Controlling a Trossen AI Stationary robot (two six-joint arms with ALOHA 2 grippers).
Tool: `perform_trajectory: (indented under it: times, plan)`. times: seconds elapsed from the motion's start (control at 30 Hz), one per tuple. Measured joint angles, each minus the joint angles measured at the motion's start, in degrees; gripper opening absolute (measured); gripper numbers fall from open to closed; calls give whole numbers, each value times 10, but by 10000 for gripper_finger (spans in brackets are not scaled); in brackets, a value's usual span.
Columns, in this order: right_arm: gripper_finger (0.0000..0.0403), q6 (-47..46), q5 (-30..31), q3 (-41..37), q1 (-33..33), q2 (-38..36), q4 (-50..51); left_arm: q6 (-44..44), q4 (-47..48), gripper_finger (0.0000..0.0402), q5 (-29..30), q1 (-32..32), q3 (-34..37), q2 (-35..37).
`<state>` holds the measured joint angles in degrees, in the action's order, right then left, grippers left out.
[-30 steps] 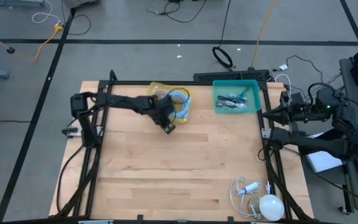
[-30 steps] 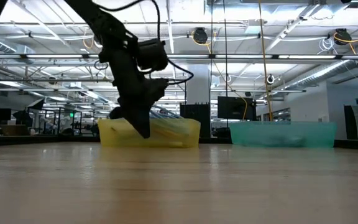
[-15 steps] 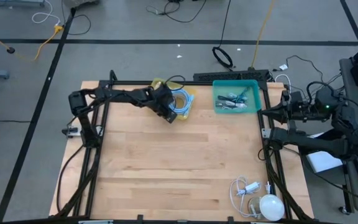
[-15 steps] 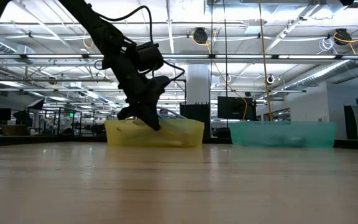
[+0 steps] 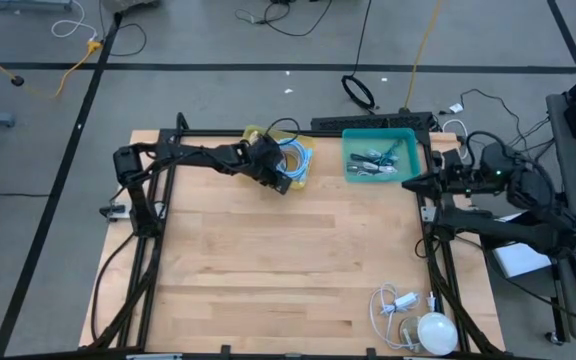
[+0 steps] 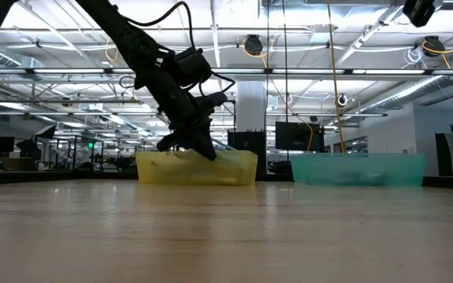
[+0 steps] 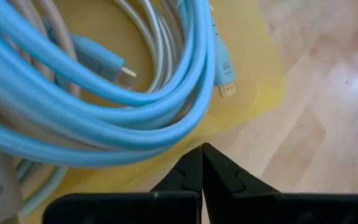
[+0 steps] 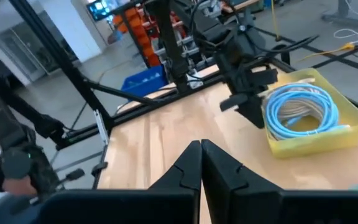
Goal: Pick & Place USB Port
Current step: Adjust the yellow bin
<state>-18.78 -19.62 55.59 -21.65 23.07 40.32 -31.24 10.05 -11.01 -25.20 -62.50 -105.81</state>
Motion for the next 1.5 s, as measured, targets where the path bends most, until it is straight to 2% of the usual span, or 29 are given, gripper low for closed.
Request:
perform_trajectory:
  times: [0.23,0.5,0.87,1.23,1.5]
  plan:
    - [0,-15,-15,-19,0,2,-37,-10,-2,0,43,14,-8,-35]
    - [0,-16,-16,-19,0,2,-59,-14,3,0,94,21,-70,-55]
    - [0,-26,-28,-19,0,2,-58,15,51,0,50,13,-155,-124]
    - [0,-14,-30,-19,0,2,-58,19,83,0,66,35,-158,-107]
    - [0,-11,-32,-19,0,2,-58,26,66,0,89,66,-158,-29]
